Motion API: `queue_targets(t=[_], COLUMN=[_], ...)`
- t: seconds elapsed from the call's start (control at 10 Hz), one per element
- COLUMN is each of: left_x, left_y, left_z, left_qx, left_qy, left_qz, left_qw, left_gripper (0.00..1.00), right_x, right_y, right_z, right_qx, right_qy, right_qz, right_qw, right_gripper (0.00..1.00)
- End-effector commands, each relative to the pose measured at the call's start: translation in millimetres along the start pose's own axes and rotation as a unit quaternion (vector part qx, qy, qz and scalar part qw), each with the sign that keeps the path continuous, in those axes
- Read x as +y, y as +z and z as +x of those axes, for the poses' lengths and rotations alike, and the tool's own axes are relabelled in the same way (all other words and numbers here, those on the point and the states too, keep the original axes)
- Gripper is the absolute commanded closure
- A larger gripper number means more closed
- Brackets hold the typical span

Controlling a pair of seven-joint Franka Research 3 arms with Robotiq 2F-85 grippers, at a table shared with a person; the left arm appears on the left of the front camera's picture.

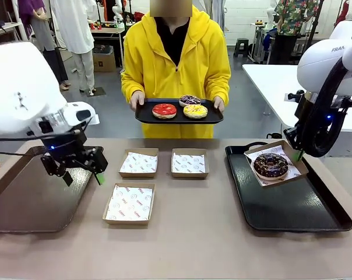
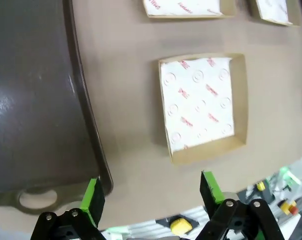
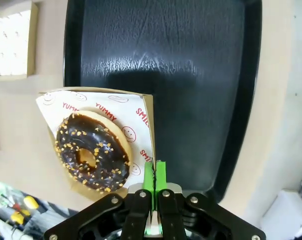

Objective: Individually package the donuts and arrange them on the tray.
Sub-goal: Place the picked Paper togo box on the Handle tray while simultaneously picking up another Paper togo box from the table with the other hand.

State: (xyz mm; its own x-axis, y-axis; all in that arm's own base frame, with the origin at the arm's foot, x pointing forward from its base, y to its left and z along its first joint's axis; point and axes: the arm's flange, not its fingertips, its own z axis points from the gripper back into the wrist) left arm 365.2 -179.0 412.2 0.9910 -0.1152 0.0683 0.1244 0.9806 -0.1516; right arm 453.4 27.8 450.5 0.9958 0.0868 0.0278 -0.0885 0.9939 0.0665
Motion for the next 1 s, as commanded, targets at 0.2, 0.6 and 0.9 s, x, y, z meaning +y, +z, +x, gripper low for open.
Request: queue_targets(t=[0.2, 0.6, 0.9], left_x=[-24.3, -10.7, -10.7], left_y=[-42.1, -25.4, -25.4], left_z=[2.8, 1.3, 1.3], left_qx=[-0.013, -0.006, -0.006], left_qy=[0.001, -0.004, -0.004], left_qz=[0.072, 0.035, 0.035], left_qw=[0.997, 0.999, 0.999], left_gripper=[0.0, 0.0, 0.0], right_x=[0.7, 0.7, 0.7], right_y=[3.7, 3.7, 3.7], right_z=[-2.0, -2.0, -2.0], right_qx=[-0.006, -0.006, -0.006], right_qy=[-0.005, -0.005, -0.005], right_qz=[0.0, 0.0, 0.0], right_qw=[1.0, 1.0, 1.0], right_gripper=[0.99, 0.99, 0.99])
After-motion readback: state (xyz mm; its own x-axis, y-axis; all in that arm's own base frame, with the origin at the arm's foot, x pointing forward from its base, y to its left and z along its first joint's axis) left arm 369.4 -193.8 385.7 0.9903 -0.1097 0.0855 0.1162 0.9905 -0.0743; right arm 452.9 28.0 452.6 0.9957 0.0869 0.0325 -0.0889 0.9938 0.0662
